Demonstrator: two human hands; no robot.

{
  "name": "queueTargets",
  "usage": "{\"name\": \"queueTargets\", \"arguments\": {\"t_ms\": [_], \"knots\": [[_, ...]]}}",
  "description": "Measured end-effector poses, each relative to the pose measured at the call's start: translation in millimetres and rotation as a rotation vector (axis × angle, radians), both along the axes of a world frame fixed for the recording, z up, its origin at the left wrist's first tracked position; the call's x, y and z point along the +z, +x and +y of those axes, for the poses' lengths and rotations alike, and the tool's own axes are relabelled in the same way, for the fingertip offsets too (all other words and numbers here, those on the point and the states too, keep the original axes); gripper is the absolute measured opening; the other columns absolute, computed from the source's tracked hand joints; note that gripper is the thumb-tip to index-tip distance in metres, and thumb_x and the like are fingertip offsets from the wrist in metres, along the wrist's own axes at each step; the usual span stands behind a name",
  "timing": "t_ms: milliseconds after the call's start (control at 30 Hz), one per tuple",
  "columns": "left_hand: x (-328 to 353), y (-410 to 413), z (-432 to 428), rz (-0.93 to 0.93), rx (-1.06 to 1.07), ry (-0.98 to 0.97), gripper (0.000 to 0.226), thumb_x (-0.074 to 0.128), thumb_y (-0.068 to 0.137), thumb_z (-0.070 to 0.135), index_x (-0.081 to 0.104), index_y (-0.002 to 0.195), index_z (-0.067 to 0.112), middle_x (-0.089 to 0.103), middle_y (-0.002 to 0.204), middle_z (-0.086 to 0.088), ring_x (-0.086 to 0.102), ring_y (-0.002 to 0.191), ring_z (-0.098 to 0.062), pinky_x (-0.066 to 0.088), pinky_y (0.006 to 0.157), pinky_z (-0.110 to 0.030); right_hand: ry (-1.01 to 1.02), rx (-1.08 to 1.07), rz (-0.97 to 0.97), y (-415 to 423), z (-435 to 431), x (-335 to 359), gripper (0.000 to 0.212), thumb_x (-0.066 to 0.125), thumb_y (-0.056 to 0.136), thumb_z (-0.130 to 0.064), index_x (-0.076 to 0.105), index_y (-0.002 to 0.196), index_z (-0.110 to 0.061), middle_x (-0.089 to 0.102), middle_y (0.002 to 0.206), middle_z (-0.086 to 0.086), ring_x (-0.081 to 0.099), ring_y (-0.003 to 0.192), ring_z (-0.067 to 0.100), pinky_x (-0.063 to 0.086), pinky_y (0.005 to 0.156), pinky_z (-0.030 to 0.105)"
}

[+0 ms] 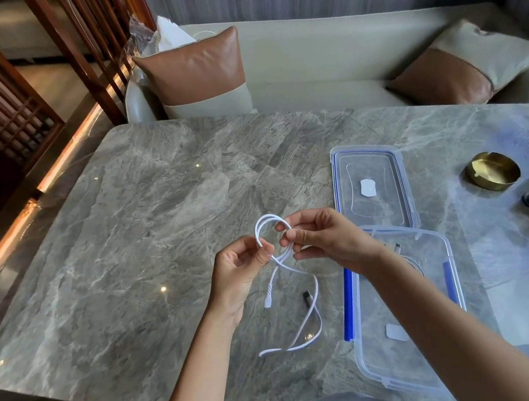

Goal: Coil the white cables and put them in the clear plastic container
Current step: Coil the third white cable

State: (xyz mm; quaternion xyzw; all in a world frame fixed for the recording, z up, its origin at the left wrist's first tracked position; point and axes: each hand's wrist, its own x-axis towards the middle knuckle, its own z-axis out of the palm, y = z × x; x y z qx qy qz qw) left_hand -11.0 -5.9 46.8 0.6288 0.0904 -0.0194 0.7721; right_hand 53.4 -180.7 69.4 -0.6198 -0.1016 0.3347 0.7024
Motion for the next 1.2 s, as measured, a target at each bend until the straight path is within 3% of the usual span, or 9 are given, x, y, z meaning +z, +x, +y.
{"name": "queueTargets", "arguments": {"t_ms": [267, 367, 400, 467, 567, 667, 800, 1033, 1200], "knots": [[-7.4, -1.4, -4.9, 0.116, 0.175, -0.045, 0.014, 0.068, 0.078, 0.014, 0.074, 0.074, 0.025, 0.071, 0.067, 0.009, 0.066, 0.065, -0.003, 0.053, 0.061, -0.015, -0.008, -0.152, 0.05, -5.8, 9.5, -7.3, 0.018, 0.066, 0.085, -0.01, 0.065, 0.102, -0.013, 0.066, 0.079, -0.002, 0.062, 0.061, 0.003, 0.057, 0.064, 0.021], [-8.6, 1.7, -6.8, 0.119, 0.299, -0.056, 0.014, 0.067, 0.081, 0.008, 0.072, 0.076, 0.02, 0.07, 0.065, 0.008, 0.066, 0.064, -0.003, 0.055, 0.062, -0.017, -0.041, -0.296, -0.045, -11.0, 14.8, -4.6, 0.004, 0.062, 0.088, -0.015, 0.064, 0.084, -0.015, 0.057, 0.066, -0.002, 0.056, 0.053, 0.003, 0.051, 0.057, 0.021], [-8.5, 2.9, -7.5, 0.113, 0.35, -0.063, 0.015, 0.066, 0.081, 0.006, 0.07, 0.076, 0.019, 0.07, 0.063, 0.009, 0.065, 0.063, -0.003, 0.055, 0.061, -0.017, -0.048, -0.308, -0.077, -12.2, 14.9, -3.2, 0.014, 0.06, 0.09, -0.018, 0.063, 0.077, -0.015, 0.055, 0.062, -0.001, 0.054, 0.05, 0.004, 0.049, 0.055, 0.02], [-8.6, 5.3, -8.2, 0.093, 0.439, -0.065, 0.015, 0.066, 0.082, 0.005, 0.068, 0.076, 0.019, 0.07, 0.062, 0.01, 0.064, 0.061, -0.002, 0.053, 0.059, -0.016, -0.068, -0.176, -0.062, -15.5, 14.3, 3.6, 0.029, 0.053, 0.094, -0.025, 0.066, 0.072, -0.013, 0.06, 0.057, 0.0, 0.056, 0.048, 0.008, 0.048, 0.051, 0.019], [-7.9, 7.2, -8.0, 0.054, 0.487, -0.04, 0.014, 0.067, 0.081, 0.008, 0.068, 0.075, 0.021, 0.07, 0.065, 0.012, 0.063, 0.063, -0.001, 0.052, 0.059, -0.015, -0.177, 0.124, 0.047, -22.4, 15.5, 8.2, 0.041, 0.043, 0.097, -0.038, 0.07, 0.087, -0.008, 0.071, 0.074, 0.007, 0.065, 0.058, 0.014, 0.054, 0.056, 0.022], [-7.0, 6.8, -8.9, 0.025, 0.488, -0.031, 0.015, 0.067, 0.081, 0.007, 0.069, 0.075, 0.021, 0.071, 0.067, 0.012, 0.064, 0.064, -0.001, 0.053, 0.059, -0.015, -0.253, 0.118, 0.135, -26.8, 19.7, 3.8, 0.048, 0.04, 0.096, -0.043, 0.064, 0.108, -0.003, 0.071, 0.096, 0.014, 0.07, 0.071, 0.021, 0.057, 0.06, 0.032], [-7.3, 4.1, -11.3, 0.026, 0.465, -0.043, 0.014, 0.065, 0.082, 0.006, 0.069, 0.078, 0.019, 0.072, 0.069, 0.01, 0.065, 0.065, -0.002, 0.054, 0.062, -0.016, -0.269, 0.014, 0.143, -28.0, 23.0, -0.4, 0.048, 0.042, 0.096, -0.042, 0.063, 0.111, -0.001, 0.07, 0.105, 0.014, 0.071, 0.082, 0.023, 0.059, 0.055, 0.03], [-2.8, 2.7, -11.9, 0.058, 0.313, -0.086, 0.015, 0.061, 0.085, 0.004, 0.07, 0.085, 0.015, 0.074, 0.071, 0.002, 0.069, 0.071, -0.007, 0.055, 0.065, -0.016, -0.064, -0.324, 0.184, -36.5, 36.3, -16.2, 0.028, 0.046, 0.097, -0.028, 0.067, 0.101, -0.01, 0.071, 0.1, 0.007, 0.07, 0.088, 0.011, 0.058, 0.068, 0.027], [-4.6, -5.3, -9.9, 0.099, 0.143, -0.04, 0.016, 0.06, 0.085, 0.005, 0.073, 0.089, 0.013, 0.076, 0.081, -0.001, 0.071, 0.079, -0.01, 0.054, 0.065, -0.016, -0.049, -0.291, 0.178, -31.9, 30.6, -14.9, 0.028, 0.043, 0.099, -0.023, 0.066, 0.107, -0.01, 0.073, 0.093, 0.001, 0.069, 0.084, 0.006, 0.055, 0.074, 0.024]]}}
